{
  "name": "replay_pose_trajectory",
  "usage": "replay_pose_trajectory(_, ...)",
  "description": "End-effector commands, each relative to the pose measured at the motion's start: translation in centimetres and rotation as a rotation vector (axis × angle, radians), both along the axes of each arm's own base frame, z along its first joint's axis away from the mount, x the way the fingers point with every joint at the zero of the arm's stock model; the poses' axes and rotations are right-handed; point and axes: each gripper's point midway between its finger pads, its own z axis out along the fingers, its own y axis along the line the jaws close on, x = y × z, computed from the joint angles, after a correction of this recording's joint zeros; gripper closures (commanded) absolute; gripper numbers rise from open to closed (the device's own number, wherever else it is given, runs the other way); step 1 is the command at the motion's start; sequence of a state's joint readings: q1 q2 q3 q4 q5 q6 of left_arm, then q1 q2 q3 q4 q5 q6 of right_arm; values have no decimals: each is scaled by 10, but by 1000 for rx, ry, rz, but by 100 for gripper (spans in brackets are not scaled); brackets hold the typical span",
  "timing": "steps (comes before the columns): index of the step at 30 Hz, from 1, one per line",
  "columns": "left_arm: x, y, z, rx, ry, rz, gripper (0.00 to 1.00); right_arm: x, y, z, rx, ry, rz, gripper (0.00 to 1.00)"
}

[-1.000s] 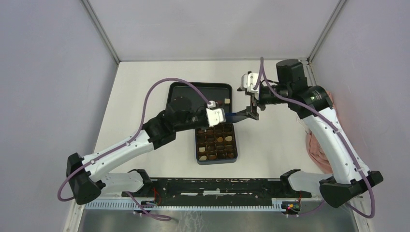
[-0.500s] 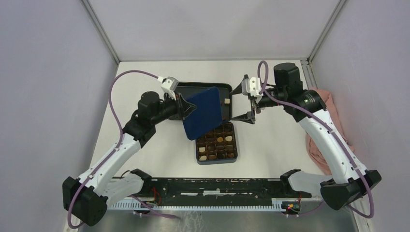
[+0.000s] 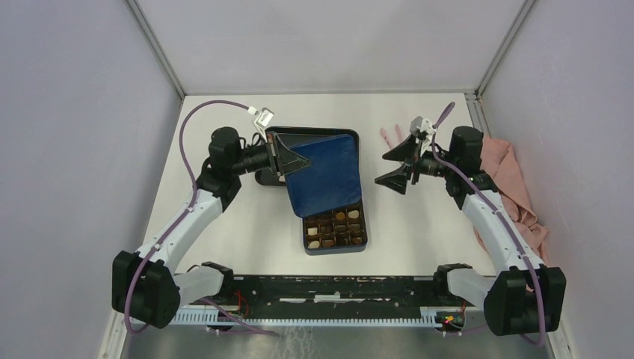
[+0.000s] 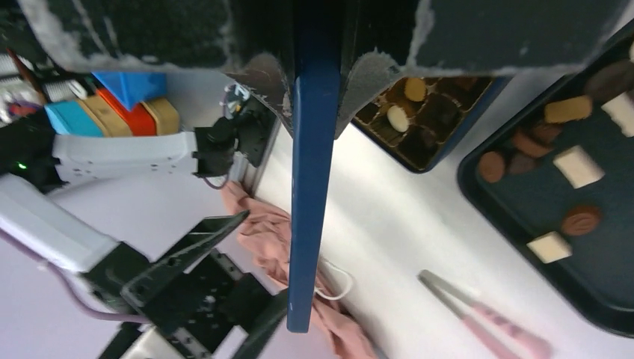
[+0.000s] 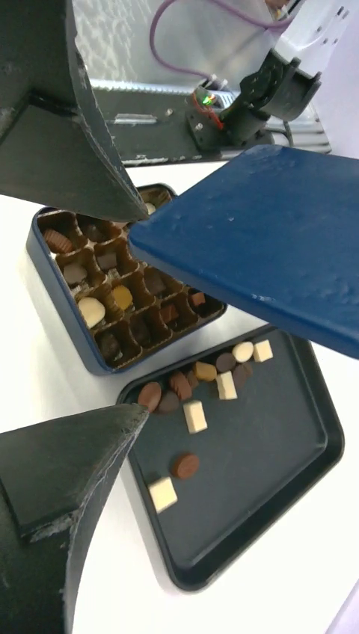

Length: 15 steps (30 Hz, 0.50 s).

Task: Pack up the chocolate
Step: Close the box lid on the packing box.

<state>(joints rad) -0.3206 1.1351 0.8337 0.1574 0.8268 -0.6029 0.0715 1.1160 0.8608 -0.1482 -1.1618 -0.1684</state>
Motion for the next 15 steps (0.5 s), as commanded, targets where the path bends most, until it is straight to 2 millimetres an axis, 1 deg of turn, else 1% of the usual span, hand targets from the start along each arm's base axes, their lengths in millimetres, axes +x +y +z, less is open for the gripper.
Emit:
replay_pose_trajectory(1,-19,-14,40,-111,-78,-221,98,-8,12,20,165,68,25,4)
replay_pose_trajectory(3,-16,-16,37,-109,-75,-242,98,-18,20,16,214,131,58,4)
replay_pose_trajectory(5,-13,-19,35,-109,-70,-251,98,-30,31,13,221,163,110,4)
replay_pose_trajectory(8,-8,-25,32,-110,-60,-259,98,-49,49,15,215,174,197,4)
replay_pose_trajectory(10,-10,-31,31,-112,-63,-278,98,-53,57,16,218,190,208,5)
replay_pose_trajectory(12,-12,-37,32,-116,-64,-298,98,-46,60,14,235,239,167,7)
replay_pose_trajectory(14,-16,-45,34,-123,-66,-324,98,-45,62,16,274,288,159,14)
replay_pose_trajectory(15,-17,-47,34,-125,-69,-330,98,-45,63,18,293,307,159,19)
